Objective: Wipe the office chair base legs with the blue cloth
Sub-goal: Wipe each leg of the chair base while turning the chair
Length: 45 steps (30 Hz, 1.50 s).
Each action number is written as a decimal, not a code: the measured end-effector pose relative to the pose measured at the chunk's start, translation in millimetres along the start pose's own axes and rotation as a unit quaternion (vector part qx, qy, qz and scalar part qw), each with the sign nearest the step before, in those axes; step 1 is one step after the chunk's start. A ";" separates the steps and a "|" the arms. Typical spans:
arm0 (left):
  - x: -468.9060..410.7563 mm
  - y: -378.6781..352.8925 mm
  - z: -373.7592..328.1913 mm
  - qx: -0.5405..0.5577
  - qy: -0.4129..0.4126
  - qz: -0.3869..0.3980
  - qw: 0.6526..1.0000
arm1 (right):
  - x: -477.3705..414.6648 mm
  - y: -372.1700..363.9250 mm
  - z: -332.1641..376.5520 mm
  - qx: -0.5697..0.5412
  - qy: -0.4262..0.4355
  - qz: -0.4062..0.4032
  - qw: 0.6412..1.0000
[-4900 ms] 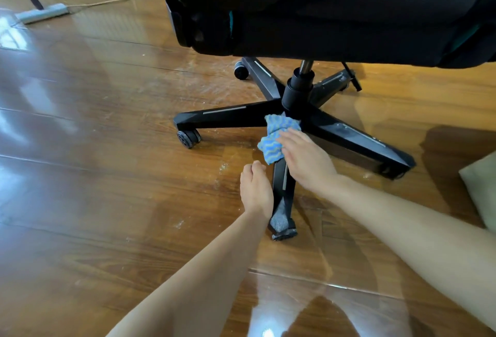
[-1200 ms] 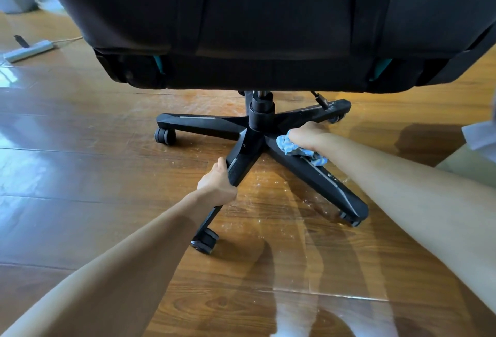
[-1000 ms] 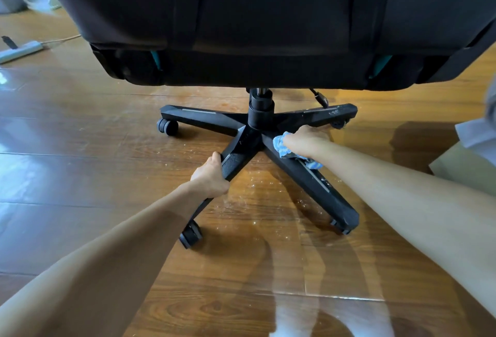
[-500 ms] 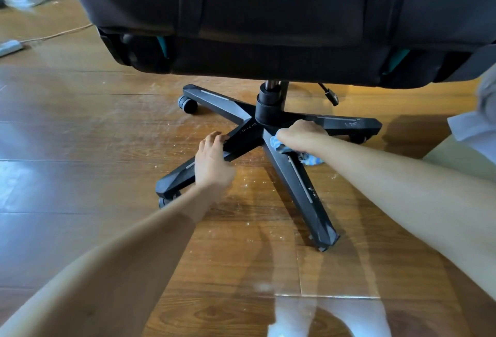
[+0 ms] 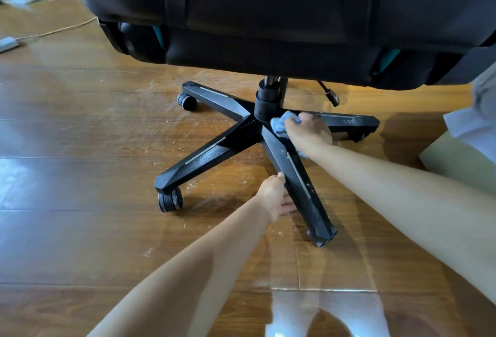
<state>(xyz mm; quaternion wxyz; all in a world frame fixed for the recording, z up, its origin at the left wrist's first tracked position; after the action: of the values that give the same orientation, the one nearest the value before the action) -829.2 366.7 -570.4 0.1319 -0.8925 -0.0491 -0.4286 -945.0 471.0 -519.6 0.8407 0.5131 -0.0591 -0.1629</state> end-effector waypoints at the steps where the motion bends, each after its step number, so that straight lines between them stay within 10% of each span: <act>1: 0.9 0.1 0.6 -0.003 -0.006 0.002 1.000 | 2.6 1.3 2.4 0.001 0.037 -0.039 0.999; 5: 5.1 -1.8 3.8 0.007 -0.012 0.004 1.000 | 6.5 4.1 -0.2 0.077 0.241 -0.070 0.965; 15: 0.7 0.8 16.4 0.070 -0.016 0.003 0.997 | 71.2 1.9 -53.4 0.042 0.385 -0.019 0.922; 25: -0.2 4.7 21.8 0.082 -0.003 -0.002 0.997 | 30.7 -21.0 11.1 0.038 0.191 0.005 0.981; 36: 1.5 8.4 17.9 0.025 -0.080 -0.003 0.996 | 79.0 -7.2 -62.8 0.077 0.283 0.012 0.956; 45: 1.3 12.4 27.8 0.033 -0.080 0.007 0.996 | 40.7 -15.6 -1.2 0.070 0.197 0.026 0.978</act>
<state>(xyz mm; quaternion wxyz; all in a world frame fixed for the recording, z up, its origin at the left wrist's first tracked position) -805.0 362.5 -588.5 0.1599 -0.9194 -0.0675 -0.3530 -909.7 451.8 -536.7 0.8016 0.5911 0.0833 -0.0325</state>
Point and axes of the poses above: each hand's wrist, its own x-axis away from the middle knuckle, its own y-axis out of the back of the hand, z = x × y, the point moved 1 cm from there along -x, towards the middle knuckle, and after that the axes turned 8 degrees about -z, right-handed, at the moved point
